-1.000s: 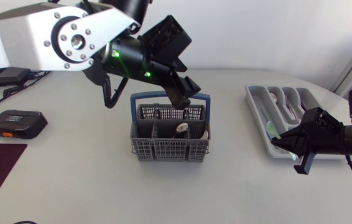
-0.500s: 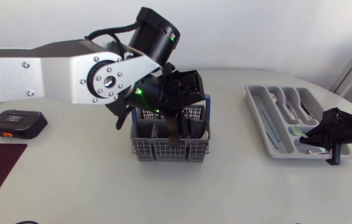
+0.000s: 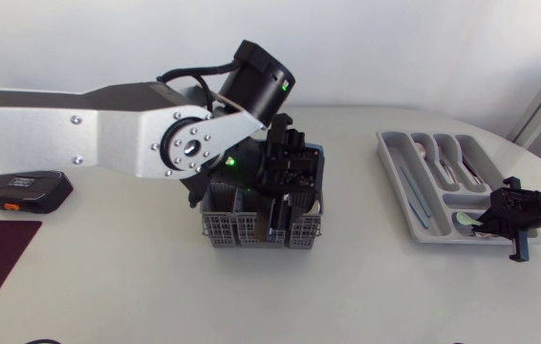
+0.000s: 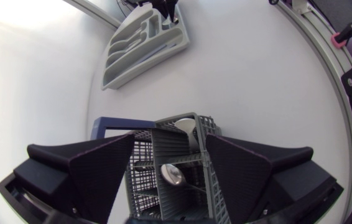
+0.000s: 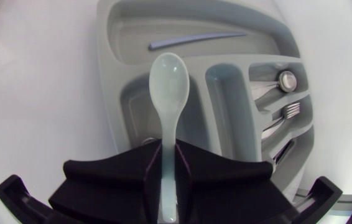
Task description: Unload the cutlery basket into the drawer organizer.
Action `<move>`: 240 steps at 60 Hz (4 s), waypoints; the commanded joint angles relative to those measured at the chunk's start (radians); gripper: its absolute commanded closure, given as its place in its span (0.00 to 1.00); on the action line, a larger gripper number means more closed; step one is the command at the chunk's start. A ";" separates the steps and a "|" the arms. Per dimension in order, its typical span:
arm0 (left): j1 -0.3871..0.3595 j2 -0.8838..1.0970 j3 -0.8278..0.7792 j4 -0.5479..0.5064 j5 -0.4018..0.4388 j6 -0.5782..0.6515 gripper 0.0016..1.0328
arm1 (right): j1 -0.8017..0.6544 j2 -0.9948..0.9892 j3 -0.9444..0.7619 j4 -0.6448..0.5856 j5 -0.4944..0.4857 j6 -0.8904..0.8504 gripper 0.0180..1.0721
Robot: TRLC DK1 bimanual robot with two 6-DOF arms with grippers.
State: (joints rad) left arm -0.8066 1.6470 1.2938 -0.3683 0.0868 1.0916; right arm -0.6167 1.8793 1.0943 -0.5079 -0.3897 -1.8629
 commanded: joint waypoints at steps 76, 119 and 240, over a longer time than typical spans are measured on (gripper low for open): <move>-0.091 0.149 0.096 0.022 -0.153 0.527 0.53 | -0.052 -0.305 -0.252 0.043 -0.112 0.018 0.12; -0.059 0.186 0.029 0.123 -0.163 0.728 0.68 | -0.044 -0.305 -0.244 0.026 -0.121 0.031 0.12; -0.060 0.028 -0.018 0.120 -0.147 0.705 0.97 | -0.041 -0.335 -0.290 0.029 -0.121 0.036 0.12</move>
State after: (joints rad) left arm -0.8722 1.7031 1.2594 -0.2379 -0.0647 1.8061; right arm -0.6628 1.5688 0.8291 -0.4679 -0.5022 -1.8328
